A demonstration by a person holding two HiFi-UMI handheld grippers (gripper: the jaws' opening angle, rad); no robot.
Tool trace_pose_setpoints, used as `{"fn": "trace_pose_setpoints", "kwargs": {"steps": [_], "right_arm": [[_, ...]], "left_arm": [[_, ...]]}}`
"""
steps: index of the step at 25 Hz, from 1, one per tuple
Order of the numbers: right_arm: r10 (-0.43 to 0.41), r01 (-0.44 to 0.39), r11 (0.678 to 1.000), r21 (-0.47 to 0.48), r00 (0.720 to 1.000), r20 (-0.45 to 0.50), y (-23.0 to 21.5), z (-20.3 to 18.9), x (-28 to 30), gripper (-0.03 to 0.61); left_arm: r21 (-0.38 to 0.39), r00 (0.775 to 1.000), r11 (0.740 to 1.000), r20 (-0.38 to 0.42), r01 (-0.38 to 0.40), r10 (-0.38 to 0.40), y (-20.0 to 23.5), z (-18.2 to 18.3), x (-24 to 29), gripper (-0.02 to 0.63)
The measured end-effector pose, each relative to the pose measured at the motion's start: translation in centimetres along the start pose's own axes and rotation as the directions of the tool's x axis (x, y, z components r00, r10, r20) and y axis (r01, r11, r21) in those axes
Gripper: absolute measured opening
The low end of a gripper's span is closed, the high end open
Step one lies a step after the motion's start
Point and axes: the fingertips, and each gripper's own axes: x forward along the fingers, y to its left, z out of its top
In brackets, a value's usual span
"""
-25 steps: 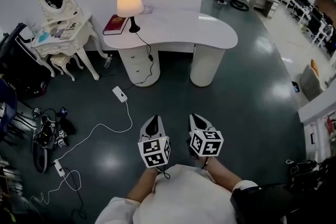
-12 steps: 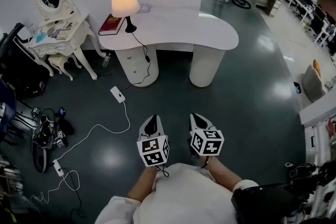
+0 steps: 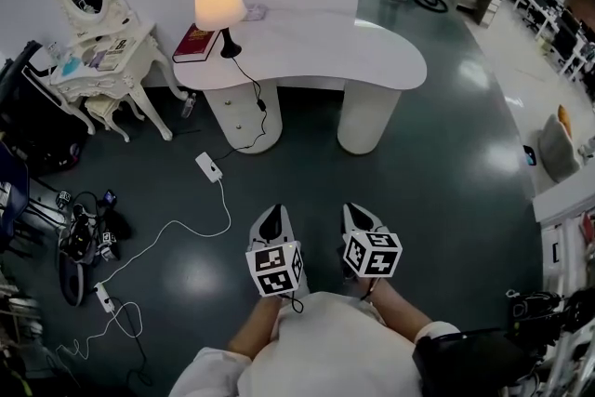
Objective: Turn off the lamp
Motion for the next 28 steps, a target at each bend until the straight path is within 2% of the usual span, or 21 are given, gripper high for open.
{"fn": "trace_pose_setpoints", "kwargs": {"steps": [7,15,23,28], "right_arm": [[-0.016,0.016,1.0,-0.008,1.0,-0.021,-0.8,0.5,3.5,-0.002],[-0.025,0.024,0.999,-0.03,1.0,-0.016,-1.8,4.6,8.8,-0.002],[-0.008,0.006,0.999,-0.048,0.999,-0.05,-1.0,7.7,15.4,-0.002],[0.011,-0.016,0.998,-0.064,0.997,-0.07,0.1,9.3,19.7,-0.002]], "left_arm": [[-0.013,1.0,1.0,-0.023,-0.008,0.007,2.1,-0.4,4.0,0.008],[-0.028,1.0,1.0,0.005,0.0,0.0,3.6,3.1,10.2,0.008],[-0.041,1.0,0.999,0.001,0.004,-0.004,6.2,6.0,16.4,0.007],[-0.024,1.0,1.0,0.009,0.008,-0.008,7.7,7.7,20.0,0.008]]}}
